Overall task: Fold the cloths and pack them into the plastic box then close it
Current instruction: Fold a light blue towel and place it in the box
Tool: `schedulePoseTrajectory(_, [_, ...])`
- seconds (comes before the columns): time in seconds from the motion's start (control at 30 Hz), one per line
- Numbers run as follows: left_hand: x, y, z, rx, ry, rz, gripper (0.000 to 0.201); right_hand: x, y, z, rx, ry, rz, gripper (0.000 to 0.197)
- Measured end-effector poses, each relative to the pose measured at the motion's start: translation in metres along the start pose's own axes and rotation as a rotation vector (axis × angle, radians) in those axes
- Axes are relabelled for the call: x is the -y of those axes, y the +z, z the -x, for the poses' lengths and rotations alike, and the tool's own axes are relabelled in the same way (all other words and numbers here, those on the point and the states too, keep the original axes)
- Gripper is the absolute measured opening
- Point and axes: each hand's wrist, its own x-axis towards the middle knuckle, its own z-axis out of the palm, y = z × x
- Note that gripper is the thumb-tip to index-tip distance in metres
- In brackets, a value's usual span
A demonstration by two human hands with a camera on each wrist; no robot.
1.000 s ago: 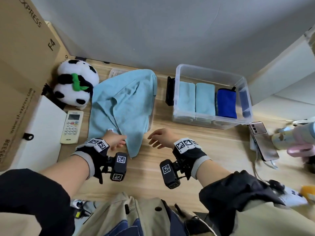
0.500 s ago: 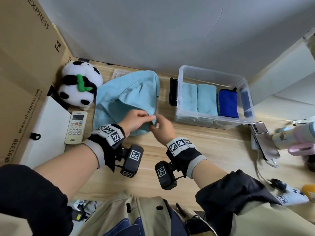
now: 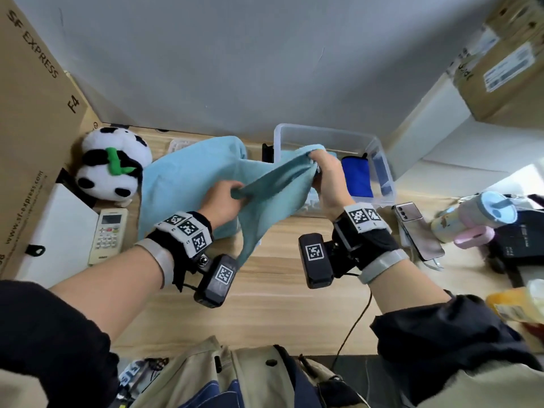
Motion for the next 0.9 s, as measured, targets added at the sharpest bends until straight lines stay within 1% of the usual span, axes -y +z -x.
schedulePoseTrajectory(0.13, [0.009, 0.021, 0.011, 0.031, -0.073, 0.076, 0.022, 0.000, -0.037, 0.015, -0.114, -0.078, 0.077, 0.007])
schedulePoseTrajectory(0.23, [0.015, 0.031, 0.016, 0.124, -0.077, 0.131, 0.017, -0.008, -0.072, 0.022, -0.251, -0.113, 0.114, 0.005])
schedulePoseTrajectory(0.3, [0.016, 0.033, 0.019, 0.164, -0.070, 0.172, 0.013, -0.017, -0.097, 0.026, -0.349, -0.105, 0.160, 0.010])
schedulePoseTrajectory(0.37, [0.018, 0.034, 0.021, 0.158, -0.069, 0.217, 0.020, -0.026, -0.121, 0.031, -0.420, -0.098, 0.230, 0.023])
schedulePoseTrajectory(0.43, [0.021, 0.033, 0.021, 0.130, -0.079, 0.288, 0.030, -0.035, -0.139, 0.036, -0.458, -0.095, 0.299, 0.026])
schedulePoseTrajectory(0.47, [0.019, 0.033, 0.021, 0.107, -0.087, 0.323, 0.030, -0.038, -0.147, 0.038, -0.471, -0.082, 0.333, 0.029])
schedulePoseTrajectory(0.57, [0.010, 0.031, 0.016, 0.013, -0.083, 0.423, 0.016, -0.049, -0.167, 0.042, -0.502, -0.038, 0.448, 0.027])
schedulePoseTrajectory(0.63, [0.003, 0.029, 0.010, -0.061, -0.044, 0.454, 0.017, -0.052, -0.177, 0.042, -0.513, -0.031, 0.528, 0.028])
schedulePoseTrajectory(0.7, [-0.006, 0.025, 0.004, -0.123, -0.014, 0.471, 0.021, -0.051, -0.181, 0.041, -0.533, -0.038, 0.597, 0.034])
schedulePoseTrajectory(0.73, [-0.011, 0.023, 0.000, -0.153, -0.001, 0.484, 0.021, -0.048, -0.181, 0.041, -0.533, -0.051, 0.595, 0.035])
schedulePoseTrajectory(0.8, [-0.025, 0.019, -0.005, -0.212, 0.032, 0.505, 0.022, -0.038, -0.178, 0.040, -0.517, -0.091, 0.553, 0.032])
schedulePoseTrajectory(0.87, [-0.042, 0.013, -0.011, -0.265, 0.085, 0.537, 0.023, -0.021, -0.174, 0.038, -0.531, -0.141, 0.556, 0.027])
schedulePoseTrajectory(0.9, [-0.051, 0.009, -0.013, -0.282, 0.107, 0.557, 0.023, -0.011, -0.171, 0.037, -0.545, -0.175, 0.562, 0.028])
